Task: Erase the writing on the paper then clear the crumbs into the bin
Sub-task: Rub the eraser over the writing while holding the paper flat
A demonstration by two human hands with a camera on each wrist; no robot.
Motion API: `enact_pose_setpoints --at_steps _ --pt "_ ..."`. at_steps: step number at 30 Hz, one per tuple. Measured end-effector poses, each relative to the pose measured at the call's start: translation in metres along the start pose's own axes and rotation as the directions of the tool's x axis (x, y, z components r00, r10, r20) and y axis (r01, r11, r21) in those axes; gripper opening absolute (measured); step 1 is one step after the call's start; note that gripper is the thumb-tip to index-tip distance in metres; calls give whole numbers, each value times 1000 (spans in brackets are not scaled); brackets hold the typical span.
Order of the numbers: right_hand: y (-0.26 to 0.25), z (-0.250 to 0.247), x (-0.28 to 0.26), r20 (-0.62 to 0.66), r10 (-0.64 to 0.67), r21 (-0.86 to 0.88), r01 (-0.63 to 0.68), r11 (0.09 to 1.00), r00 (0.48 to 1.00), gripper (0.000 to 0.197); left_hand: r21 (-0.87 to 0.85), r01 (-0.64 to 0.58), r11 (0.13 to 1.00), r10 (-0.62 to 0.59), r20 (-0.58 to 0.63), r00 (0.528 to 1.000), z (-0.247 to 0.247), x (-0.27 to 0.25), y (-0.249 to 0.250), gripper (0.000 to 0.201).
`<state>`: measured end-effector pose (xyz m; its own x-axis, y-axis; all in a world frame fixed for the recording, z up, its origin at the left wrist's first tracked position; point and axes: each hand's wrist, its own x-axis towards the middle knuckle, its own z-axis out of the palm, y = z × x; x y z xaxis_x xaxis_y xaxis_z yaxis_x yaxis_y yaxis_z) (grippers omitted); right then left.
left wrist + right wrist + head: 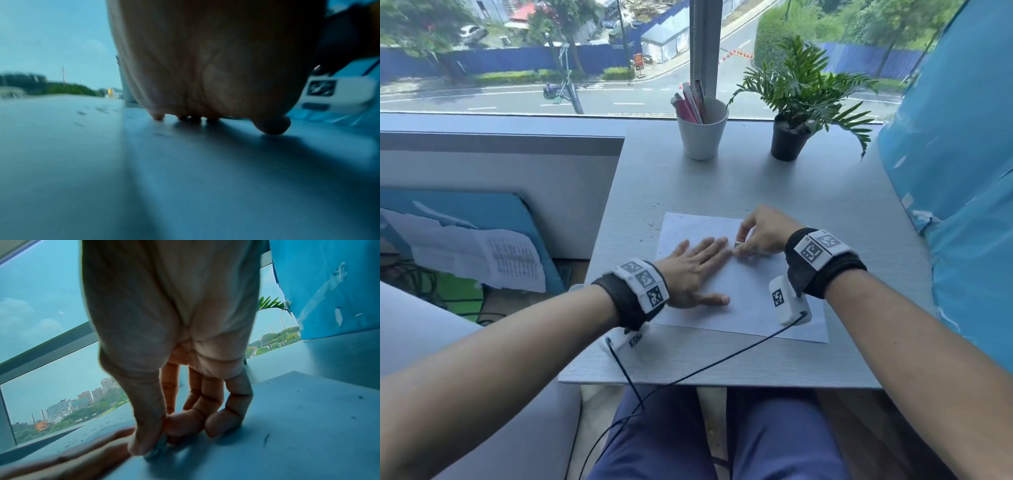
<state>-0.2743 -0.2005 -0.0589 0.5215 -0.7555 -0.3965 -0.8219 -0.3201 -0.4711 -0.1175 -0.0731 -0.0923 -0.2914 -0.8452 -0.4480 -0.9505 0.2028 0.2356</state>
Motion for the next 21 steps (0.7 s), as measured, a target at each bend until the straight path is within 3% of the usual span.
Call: enact_pose_setpoints --at_steps 2,5,6,8,10,13,16,21 --pt "0 1 0 -7 9 3 -9 1000 1000 8 5 124 992 -124 -17 992 -9 -1 -27 95" --pt "0 1 -1 -5 18 8 -18 1000 1000 8 16 381 924 -380 -59 923 -26 -4 -48 103" --pt "0 1 -1 -10 21 12 -21 1000 1000 8 24 378 926 -374 -88 923 -27 -6 -44 107" --pt "-1 2 -1 -23 21 18 -21 1000 1000 9 30 218 975 -214 -106 971 -22 -8 -31 114" --pt "-1 3 -1 -25 21 15 -20 1000 999 10 -4 91 996 -91 -37 995 -15 -11 -19 127" --pt "-7 3 -4 -31 9 -25 -10 1000 999 10 -99 159 982 -160 -9 987 -7 -14 -25 146" --pt "-22 7 -7 -113 -82 -112 70 991 990 13 -122 209 970 -215 -34 976 -3 -14 -31 157" --pt "-47 19 0 -144 -182 79 195 978 973 11 -115 222 968 -228 -38 973 -1 -15 -27 161"
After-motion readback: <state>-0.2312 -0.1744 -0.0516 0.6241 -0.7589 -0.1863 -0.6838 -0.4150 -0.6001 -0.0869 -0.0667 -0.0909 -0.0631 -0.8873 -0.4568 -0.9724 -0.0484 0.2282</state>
